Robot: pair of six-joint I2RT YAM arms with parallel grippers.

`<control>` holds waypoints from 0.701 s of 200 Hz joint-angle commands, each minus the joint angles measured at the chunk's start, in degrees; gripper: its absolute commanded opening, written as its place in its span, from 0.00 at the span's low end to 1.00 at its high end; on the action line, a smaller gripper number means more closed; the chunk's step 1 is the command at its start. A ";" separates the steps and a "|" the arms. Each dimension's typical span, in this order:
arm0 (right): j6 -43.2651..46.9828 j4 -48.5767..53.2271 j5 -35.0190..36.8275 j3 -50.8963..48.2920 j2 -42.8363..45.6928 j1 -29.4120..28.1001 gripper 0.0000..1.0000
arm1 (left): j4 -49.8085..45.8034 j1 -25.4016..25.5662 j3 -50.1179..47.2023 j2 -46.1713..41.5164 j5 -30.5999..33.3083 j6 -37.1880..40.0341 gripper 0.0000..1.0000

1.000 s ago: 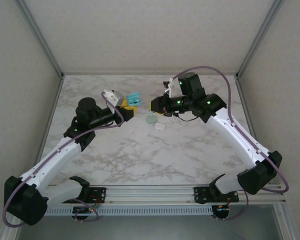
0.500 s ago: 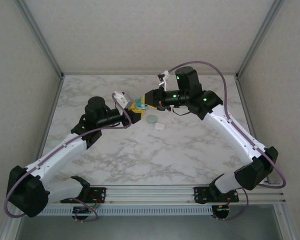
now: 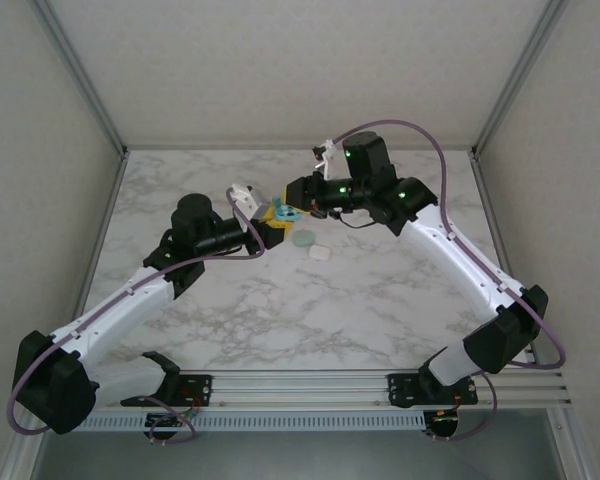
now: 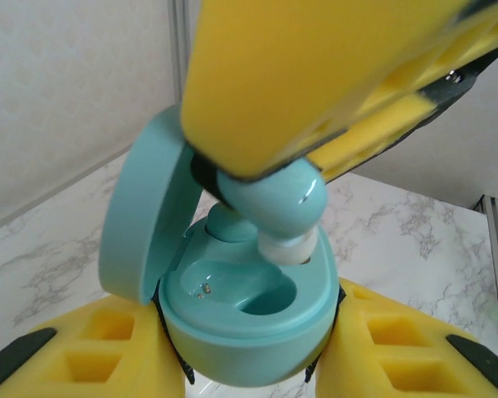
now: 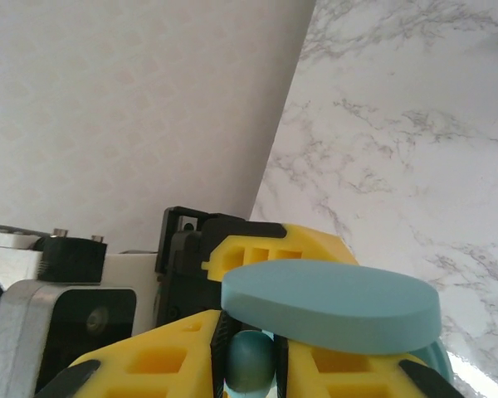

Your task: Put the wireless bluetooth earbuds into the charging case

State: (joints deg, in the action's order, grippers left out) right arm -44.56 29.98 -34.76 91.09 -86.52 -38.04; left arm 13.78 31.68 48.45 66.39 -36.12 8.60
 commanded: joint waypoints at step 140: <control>6.80 9.28 6.41 6.11 -3.39 -3.46 0.27 | 3.27 0.75 2.39 -1.18 -0.18 -1.00 0.29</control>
State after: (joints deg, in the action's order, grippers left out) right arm -40.42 35.07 -31.38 95.64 -88.97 -40.73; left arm 13.98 31.83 48.56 66.37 -35.68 8.56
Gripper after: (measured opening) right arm 0.270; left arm 0.371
